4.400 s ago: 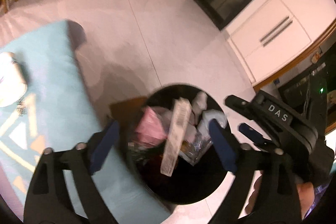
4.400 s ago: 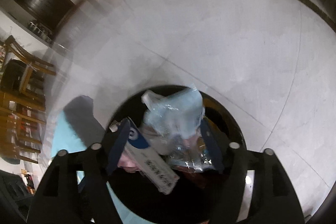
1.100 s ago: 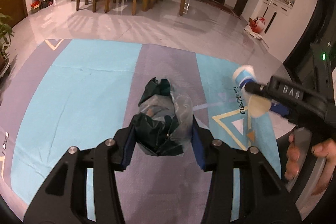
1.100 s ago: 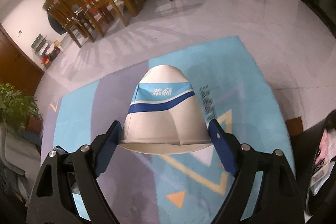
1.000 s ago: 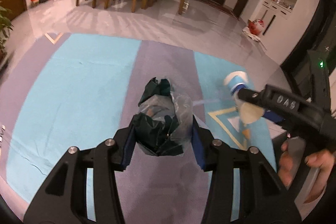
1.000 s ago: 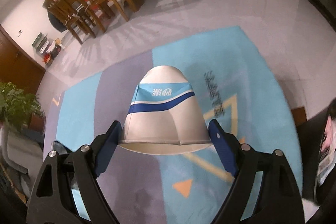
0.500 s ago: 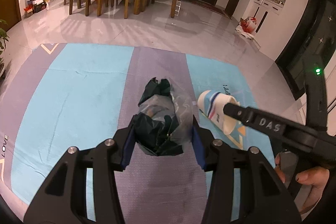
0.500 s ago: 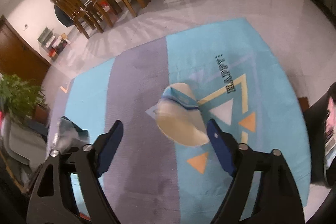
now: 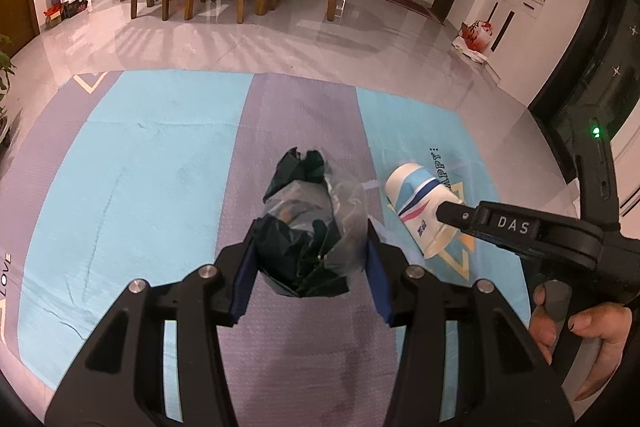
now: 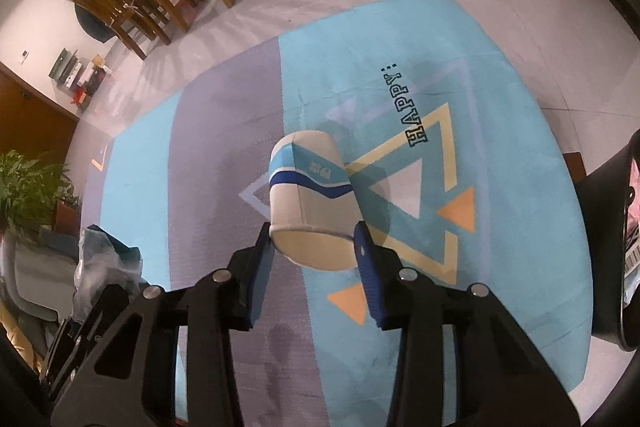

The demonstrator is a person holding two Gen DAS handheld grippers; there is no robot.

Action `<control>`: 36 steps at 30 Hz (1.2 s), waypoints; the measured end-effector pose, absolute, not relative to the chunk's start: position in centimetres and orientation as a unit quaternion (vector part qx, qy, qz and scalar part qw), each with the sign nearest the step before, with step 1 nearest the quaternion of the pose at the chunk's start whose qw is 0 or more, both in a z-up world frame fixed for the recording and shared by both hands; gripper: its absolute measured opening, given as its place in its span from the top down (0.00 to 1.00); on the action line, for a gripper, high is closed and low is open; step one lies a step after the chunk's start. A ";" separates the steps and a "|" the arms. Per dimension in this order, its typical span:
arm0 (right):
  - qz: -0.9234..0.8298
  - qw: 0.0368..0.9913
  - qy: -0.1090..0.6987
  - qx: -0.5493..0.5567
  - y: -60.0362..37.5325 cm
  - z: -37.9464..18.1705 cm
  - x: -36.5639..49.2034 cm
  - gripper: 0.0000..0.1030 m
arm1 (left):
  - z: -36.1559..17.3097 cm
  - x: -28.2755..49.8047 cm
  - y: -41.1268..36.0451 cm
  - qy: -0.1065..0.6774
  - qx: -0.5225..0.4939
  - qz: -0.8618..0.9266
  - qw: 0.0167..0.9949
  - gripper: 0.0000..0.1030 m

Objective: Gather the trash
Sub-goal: 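Lift the paper cup with the right tool and reorient it, then carry the green bag and paper cup over the black bin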

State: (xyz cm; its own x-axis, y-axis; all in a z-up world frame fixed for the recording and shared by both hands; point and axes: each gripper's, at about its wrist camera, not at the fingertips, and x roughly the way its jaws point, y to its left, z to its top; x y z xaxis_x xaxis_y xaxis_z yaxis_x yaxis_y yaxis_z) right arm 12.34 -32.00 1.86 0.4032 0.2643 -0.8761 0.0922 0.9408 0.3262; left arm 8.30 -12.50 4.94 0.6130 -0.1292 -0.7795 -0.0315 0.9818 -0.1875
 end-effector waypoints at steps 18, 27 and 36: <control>0.059 0.874 0.437 0.203 -36.4 8.9 10.7 0.84 | 6.5 8.8 -16.8 0.420 -0.049 -0.051 0.905 0.52; -0.021 0.896 0.380 0.227 -44.0 11.4 8.3 0.85 | 8.2 9.3 -25.6 0.410 -0.007 -0.099 0.906 0.52; -0.133 0.895 0.339 0.258 -53.0 12.6 3.9 0.85 | 7.6 9.0 -37.1 0.432 0.025 -0.218 0.875 0.52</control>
State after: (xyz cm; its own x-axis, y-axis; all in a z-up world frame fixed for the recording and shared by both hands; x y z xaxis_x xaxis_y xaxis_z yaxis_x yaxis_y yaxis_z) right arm 3.86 -52.99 12.64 0.7356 -0.0628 -0.6745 0.4124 0.8314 0.3724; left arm 9.05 -37.11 7.63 0.5324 -0.3594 -0.7664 0.4022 0.9041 -0.1445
